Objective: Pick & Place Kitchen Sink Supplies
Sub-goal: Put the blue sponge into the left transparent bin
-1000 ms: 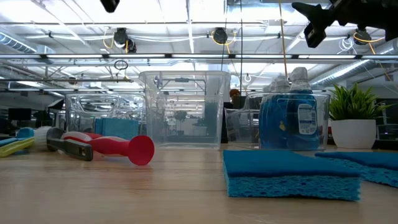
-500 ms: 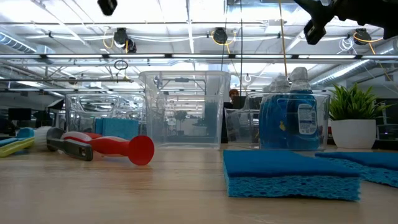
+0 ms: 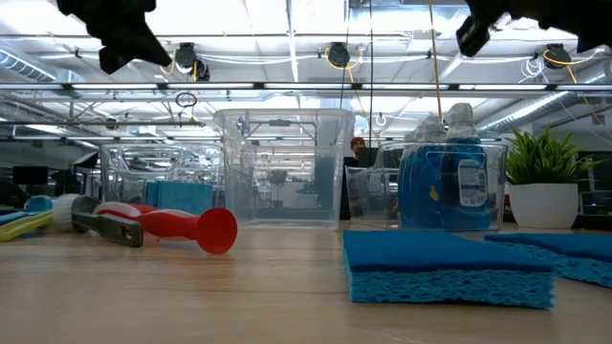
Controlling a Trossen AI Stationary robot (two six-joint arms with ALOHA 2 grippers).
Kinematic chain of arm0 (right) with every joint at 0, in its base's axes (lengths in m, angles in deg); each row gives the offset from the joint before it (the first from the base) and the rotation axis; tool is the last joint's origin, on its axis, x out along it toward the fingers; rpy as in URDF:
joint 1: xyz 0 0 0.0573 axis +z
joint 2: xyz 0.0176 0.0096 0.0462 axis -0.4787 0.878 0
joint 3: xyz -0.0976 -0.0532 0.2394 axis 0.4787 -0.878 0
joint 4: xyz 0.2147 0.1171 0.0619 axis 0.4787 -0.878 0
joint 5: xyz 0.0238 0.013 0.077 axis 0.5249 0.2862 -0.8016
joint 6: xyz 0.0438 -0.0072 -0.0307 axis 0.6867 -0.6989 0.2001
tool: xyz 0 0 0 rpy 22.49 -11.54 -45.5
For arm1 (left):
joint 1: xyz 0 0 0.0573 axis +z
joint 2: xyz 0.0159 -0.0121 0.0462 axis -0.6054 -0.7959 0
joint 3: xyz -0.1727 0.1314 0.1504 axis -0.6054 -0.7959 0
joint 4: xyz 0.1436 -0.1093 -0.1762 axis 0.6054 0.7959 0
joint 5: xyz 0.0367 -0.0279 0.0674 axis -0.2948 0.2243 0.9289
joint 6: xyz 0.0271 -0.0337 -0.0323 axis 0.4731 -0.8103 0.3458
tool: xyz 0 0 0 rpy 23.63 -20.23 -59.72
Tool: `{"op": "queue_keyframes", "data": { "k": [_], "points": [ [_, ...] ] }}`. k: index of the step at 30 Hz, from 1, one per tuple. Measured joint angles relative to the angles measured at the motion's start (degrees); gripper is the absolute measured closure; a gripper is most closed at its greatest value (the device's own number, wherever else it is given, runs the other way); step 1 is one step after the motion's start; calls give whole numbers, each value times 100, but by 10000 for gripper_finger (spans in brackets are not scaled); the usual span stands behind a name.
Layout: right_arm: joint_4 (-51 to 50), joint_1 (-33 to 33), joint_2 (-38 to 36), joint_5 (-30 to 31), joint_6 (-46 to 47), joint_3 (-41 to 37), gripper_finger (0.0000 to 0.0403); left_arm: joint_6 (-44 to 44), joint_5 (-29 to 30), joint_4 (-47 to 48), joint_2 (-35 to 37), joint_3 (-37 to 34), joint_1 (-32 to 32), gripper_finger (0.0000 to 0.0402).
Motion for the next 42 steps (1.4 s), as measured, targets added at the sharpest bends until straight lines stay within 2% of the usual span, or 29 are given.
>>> {"op": "queue_keyframes", "data": {
  "k": [7,10,18,25,34,42],
  "points": [
    [-133,591,559,109,-217,598,295,-246,494,754,0,0,-86,401],
    [-540,830,740,208,-213,836,298,-271,530,996,0,0,-86,401],
    [-2270,1598,1156,1185,237,1380,301,-405,627,1385,0,0,-86,401],
    [-2917,2319,1593,1822,962,1585,301,-404,630,1214,0,0,-86,395],
    [-3284,3077,2453,1974,2248,1596,301,-569,678,1214,0,0,-31,325],
    [-3366,3543,3169,1943,3042,1596,301,-626,747,1214,0,0,-31,226]
  ]
}}
